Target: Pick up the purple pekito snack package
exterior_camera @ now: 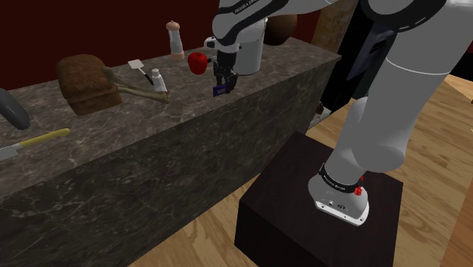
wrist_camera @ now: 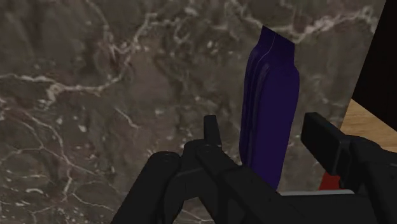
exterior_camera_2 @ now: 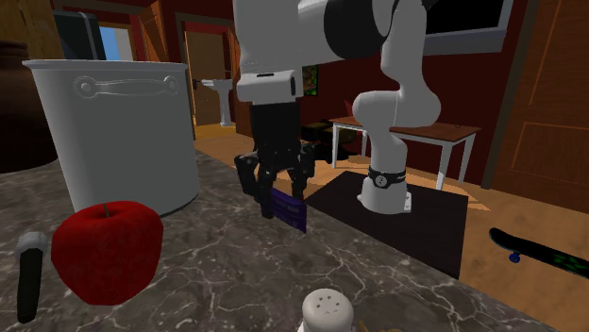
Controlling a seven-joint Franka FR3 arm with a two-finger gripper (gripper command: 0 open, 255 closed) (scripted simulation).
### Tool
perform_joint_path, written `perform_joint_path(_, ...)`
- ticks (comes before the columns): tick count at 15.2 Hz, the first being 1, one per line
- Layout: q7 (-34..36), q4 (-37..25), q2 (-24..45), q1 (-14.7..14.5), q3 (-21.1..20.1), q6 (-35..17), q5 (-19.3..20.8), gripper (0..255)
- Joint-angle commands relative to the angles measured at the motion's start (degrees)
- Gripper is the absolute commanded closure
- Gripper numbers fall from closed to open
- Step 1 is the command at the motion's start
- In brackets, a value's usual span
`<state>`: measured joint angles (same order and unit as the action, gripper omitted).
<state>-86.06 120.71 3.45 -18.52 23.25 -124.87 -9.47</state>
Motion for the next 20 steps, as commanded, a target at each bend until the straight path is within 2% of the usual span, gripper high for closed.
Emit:
perform_joint_path(1,-0.06,0.09,0.04,0.01,0.01,-0.14,-0.04,255)
perform_joint_path(9,0.0,0.01,0.11,-0.03,-0.03,-0.13,-0.07,255)
perform_joint_path(20,2.21,-4.92,-3.31,-0.17,0.01,7.75,2.21,255)
